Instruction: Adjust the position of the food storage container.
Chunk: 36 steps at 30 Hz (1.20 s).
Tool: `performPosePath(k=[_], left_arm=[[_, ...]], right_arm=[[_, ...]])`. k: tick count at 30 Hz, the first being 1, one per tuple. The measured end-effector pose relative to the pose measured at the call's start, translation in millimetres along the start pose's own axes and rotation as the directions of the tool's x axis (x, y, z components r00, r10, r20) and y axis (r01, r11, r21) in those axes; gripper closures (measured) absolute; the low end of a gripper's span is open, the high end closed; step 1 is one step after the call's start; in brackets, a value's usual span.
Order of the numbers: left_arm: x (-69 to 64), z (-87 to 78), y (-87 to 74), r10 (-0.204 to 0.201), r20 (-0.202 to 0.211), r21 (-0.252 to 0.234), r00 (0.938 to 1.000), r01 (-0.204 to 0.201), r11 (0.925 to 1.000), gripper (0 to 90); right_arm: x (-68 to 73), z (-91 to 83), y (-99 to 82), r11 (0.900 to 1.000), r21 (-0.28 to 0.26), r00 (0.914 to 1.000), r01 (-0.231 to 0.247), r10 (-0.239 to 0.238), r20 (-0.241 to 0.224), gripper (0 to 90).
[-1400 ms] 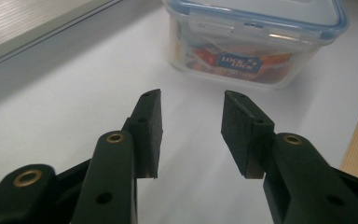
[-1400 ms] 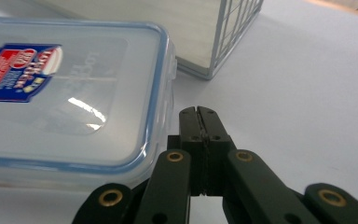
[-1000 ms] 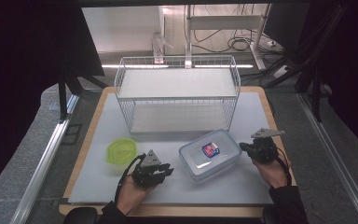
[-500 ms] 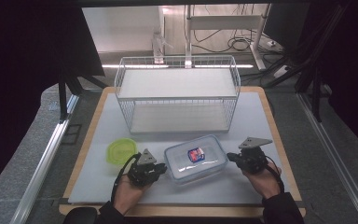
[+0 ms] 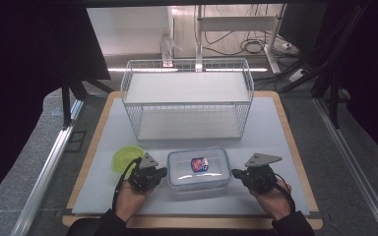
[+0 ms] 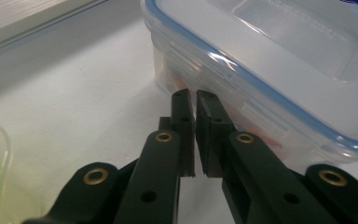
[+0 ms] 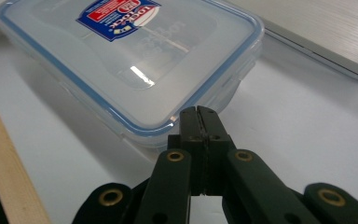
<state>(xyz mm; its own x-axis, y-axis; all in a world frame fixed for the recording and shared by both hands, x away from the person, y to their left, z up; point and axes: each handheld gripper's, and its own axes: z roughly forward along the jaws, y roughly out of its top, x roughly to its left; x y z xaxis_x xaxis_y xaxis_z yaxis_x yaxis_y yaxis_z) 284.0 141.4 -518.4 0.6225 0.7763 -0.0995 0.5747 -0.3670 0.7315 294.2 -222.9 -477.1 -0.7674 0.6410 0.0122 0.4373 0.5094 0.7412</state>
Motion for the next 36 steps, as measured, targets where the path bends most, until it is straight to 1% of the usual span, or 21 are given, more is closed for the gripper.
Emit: performPosePath(k=[6, 8, 11, 14, 16, 18, 20, 24, 27, 28, 32, 34, 36], left_arm=[[4.3, 1.3, 0.0, -0.014, -0.007, -0.006, 0.9999, 0.014, 0.9999, 87.6], [4.6, 1.3, 0.0, -0.009, -0.012, -0.006, 0.9999, 0.009, 0.9999, 87.2], [4.3, 0.5, -0.4, 0.002, -0.023, -0.003, 0.9997, -0.002, 1.0, 85.9], [5.8, -3.0, -1.7, 0.002, -0.019, -0.006, 0.9998, -0.002, 1.0, 82.0], [5.9, -7.7, -1.9, 0.0, -0.032, -0.016, 0.9995, -0.001, 0.9999, 82.2], [8.3, -13.9, -3.0, -0.006, -0.049, -0.023, 0.9988, 0.005, 0.9997, 84.5], [13.6, -20.5, -5.5, -0.031, -0.051, -0.029, 0.9982, 0.03, 0.9991, 87.5], [25.8, -35.7, -10.8, -0.073, -0.08, -0.048, 0.9941, 0.07, 0.9964, 89.8], [35.5, -44.7, -14.3, -0.117, -0.09, -0.069, 0.989, 0.111, 0.9914, 89.9], [38.7, -45.6, -15.7, -0.137, -0.078, -0.072, 0.9875, 0.131, 0.9887, 89.9], [46.4, -44.5, -17.8, -0.152, -0.09, -0.067, 0.9842, 0.147, 0.9869, 90.0], [49.8, -44.6, -18.1, -0.158, -0.101, -0.07, 0.9823, 0.151, 0.986, 90.0], [52.7, -45.2, -18.9, -0.169, -0.104, -0.077, 0.9802, 0.161, 0.9839, 89.9]], right_arm=[[8.0, -1.5, -1.4, 1.0, -0.007, 0.9999, 0.0, 0.0, -0.014, 90.0], [9.6, -1.8, -1.9, 1.0, -0.009, 0.9999, 0.0, 0.0, -0.017, 90.0], [13.1, -2.3, -2.3, 0.9999, -0.009, 0.9999, 0.012, -0.012, -0.009, 90.0], [15.1, -3.3, -2.7, 0.9997, -0.01, 0.9997, 0.022, -0.022, -0.013, 90.0], [14.4, -4.4, -2.8, 0.9996, -0.016, 0.9993, 0.023, -0.023, -0.028, 90.0], [14.9, -5.3, -2.5, 0.9991, -0.024, 0.9992, 0.035, -0.036, -0.015, 89.9], [14.3, -7.1, -2.3, 0.9984, -0.039, 0.9991, 0.042, -0.042, -0.002, 89.9], [9.8, -11.5, -2.5, 0.9976, -0.058, 0.9993, 0.037, -0.036, 0.013, 89.7], [5.8, -13.8, -3.8, 0.9977, -0.061, 0.9994, 0.028, -0.027, 0.022, 87.6], [4.1, -14.5, -4.5, 0.9979, -0.06, 0.9994, 0.024, -0.023, 0.025, 87.0], [1.2, -15.9, -5.4, 0.9979, -0.062, 0.9992, 0.018, -0.015, 0.036, 86.0], [0.5, -16.2, -5.5, 0.998, -0.06, 0.999, 0.021, -0.018, 0.041, 85.6], [-0.3, -15.3, -6.0, 0.9982, -0.057, 0.9991, 0.017, -0.014, 0.04, 84.7]])
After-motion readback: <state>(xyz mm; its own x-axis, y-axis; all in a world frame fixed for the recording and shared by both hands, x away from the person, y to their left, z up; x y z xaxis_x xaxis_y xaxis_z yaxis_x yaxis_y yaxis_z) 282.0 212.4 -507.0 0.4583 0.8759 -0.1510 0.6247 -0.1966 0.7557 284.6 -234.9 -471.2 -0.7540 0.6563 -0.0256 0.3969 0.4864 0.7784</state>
